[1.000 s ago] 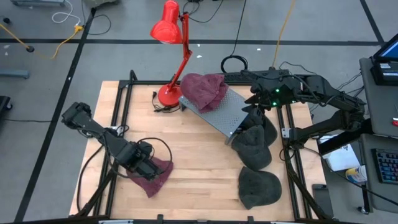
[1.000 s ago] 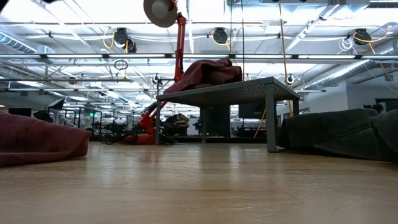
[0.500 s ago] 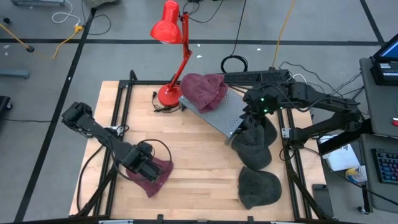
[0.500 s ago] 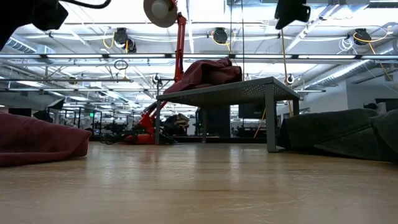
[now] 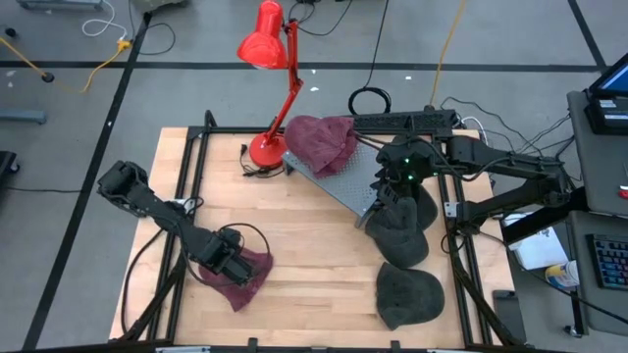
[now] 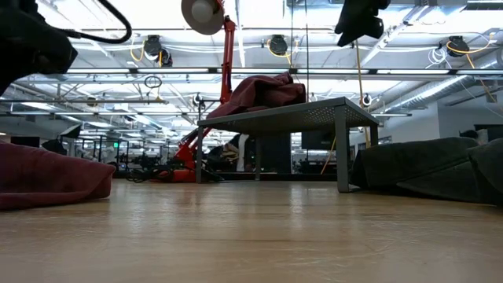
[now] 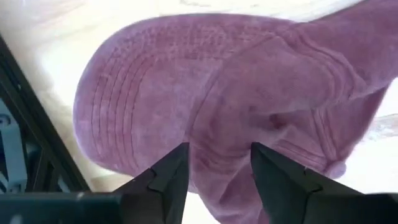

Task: Pick & Place hat
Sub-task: Stack the red cap on top of the red cap on the shelf

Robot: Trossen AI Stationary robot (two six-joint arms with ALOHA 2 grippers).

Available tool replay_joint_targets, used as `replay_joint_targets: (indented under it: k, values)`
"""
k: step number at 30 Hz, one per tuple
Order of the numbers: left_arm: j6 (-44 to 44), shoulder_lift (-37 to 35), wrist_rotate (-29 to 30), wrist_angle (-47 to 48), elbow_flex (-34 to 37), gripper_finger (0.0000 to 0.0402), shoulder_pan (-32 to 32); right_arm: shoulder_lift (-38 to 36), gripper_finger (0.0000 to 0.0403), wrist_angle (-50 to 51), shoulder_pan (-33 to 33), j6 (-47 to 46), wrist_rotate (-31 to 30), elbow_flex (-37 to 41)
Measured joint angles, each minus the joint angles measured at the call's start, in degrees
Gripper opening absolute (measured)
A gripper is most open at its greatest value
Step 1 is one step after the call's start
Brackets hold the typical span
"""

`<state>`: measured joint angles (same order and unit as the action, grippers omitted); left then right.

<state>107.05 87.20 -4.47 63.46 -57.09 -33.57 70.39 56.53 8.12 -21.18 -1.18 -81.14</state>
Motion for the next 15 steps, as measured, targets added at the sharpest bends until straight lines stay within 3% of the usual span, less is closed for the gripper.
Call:
replay_joint_targets:
  k: [10,15]
  values:
    - [-2.7,0.0,-0.6,-0.7,3.4,0.0128,0.0,0.0,0.0164,-3.3,0.0,-0.2,4.3,0.0]
    - [-4.6,0.0,-0.9,-0.6,3.5,0.0083,0.0,0.0,0.0164,-5.0,0.0,-0.5,4.5,0.0]
